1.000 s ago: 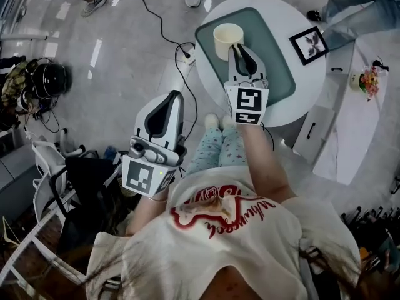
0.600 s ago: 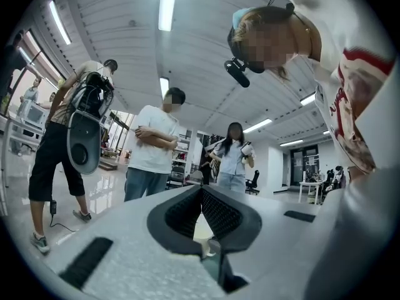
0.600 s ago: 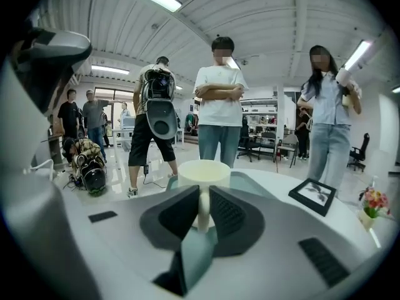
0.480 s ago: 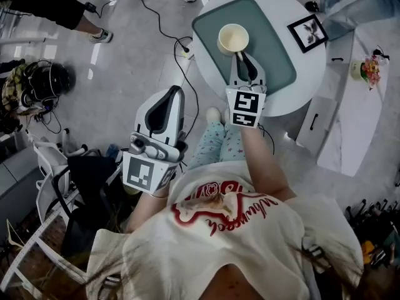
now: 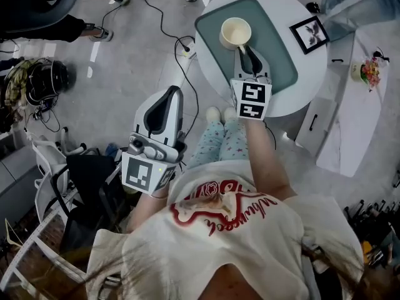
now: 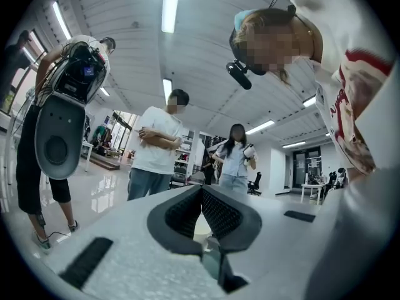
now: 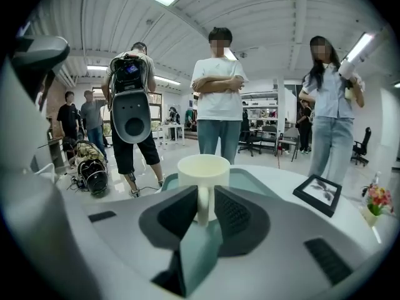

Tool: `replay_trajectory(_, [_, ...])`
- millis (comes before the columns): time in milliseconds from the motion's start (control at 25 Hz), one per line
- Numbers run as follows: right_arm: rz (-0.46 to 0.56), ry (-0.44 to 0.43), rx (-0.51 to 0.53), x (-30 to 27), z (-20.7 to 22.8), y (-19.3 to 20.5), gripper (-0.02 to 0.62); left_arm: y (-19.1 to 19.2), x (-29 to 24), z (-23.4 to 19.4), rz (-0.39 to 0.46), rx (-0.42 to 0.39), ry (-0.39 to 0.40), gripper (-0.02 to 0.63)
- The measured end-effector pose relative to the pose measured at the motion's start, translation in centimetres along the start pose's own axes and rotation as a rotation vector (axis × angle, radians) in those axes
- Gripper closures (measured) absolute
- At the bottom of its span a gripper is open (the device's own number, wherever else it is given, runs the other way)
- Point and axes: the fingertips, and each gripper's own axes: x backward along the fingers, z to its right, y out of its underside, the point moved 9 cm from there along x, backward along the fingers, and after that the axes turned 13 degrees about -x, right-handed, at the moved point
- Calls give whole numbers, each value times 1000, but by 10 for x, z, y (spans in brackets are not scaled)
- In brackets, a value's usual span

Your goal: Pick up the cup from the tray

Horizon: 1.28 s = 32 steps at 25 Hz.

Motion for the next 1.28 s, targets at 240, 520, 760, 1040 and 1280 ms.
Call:
replay_trajectory(240, [-12, 4, 53, -9, -7, 8, 537, 3, 2, -7, 1, 11, -13, 592])
replay_trajectory(520, [46, 18, 59, -7, -1, 5, 540, 6, 5, -8, -10, 4, -10, 592])
replay_trajectory(760, [121, 18, 14, 10, 7, -18, 541, 0, 2, -6, 12, -7, 0, 592])
replay_trajectory(1040, [236, -14, 8, 64, 6, -88, 541, -21, -10, 13, 65, -75, 43, 592])
replay_trajectory(1280, [275, -52, 0, 127, 16, -110, 541, -46, -12, 62, 105, -93, 77, 592])
